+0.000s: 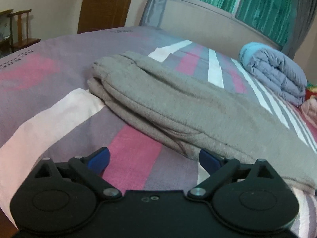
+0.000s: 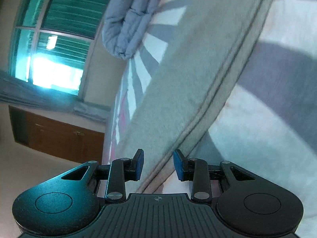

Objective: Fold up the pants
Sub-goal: 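Smooth the folded pants with the right gripper along the fold line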

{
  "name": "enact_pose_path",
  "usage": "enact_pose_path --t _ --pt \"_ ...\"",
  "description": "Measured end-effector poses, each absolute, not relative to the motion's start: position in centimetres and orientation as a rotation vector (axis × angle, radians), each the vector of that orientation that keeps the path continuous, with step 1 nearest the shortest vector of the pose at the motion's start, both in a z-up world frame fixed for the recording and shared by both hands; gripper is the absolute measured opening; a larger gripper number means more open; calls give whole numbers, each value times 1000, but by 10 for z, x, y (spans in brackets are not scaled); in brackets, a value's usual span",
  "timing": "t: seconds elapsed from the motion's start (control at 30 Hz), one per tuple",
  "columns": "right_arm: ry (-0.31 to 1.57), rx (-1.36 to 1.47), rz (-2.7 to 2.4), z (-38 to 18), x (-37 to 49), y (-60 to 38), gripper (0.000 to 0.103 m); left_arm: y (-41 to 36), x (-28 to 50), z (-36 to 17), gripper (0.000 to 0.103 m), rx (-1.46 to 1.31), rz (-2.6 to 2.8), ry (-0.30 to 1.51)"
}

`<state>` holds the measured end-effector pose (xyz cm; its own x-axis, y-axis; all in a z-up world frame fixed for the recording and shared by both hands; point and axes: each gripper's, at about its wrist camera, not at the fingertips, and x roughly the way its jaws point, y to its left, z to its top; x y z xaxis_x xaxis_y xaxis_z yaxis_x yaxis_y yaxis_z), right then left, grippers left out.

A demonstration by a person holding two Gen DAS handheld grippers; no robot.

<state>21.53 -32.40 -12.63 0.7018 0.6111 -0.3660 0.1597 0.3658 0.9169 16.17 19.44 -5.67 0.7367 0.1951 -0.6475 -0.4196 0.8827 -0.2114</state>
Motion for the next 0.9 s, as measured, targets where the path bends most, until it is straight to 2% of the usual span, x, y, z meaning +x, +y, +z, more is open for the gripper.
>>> enact_pose_path --t 0.13,0.17,0.2,0.23,0.4,0.53,0.6,0.7,0.73,0.87,0.9 --pt "795 1181 325 -131 220 -325 34 188 163 -60 92 -313 334 688" --pt "799 1162 318 -130 225 -323 31 188 164 -60 92 -306 332 692" --pt "805 1141 313 -130 226 -315 10 187 164 -61 92 -304 330 694" --pt "813 1115 310 -130 225 -312 6 187 163 -61 92 -305 328 694" --pt "724 1085 374 -110 195 -322 5 188 161 -60 92 -323 326 687" --pt "792 1090 324 -135 195 -328 1 187 163 -60 92 -313 329 695" --pt "807 1115 312 -149 196 -330 0 189 162 -59 92 -333 331 688" --pt "765 1154 334 -143 189 -333 2 189 160 -59 92 -351 340 678" --pt "771 1151 327 -141 188 -332 8 188 160 -58 92 -350 345 675" --pt "785 1200 330 -146 194 -335 14 188 158 -56 92 -348 366 667" --pt "783 1202 333 -146 196 -334 22 189 157 -56 92 -351 367 667"
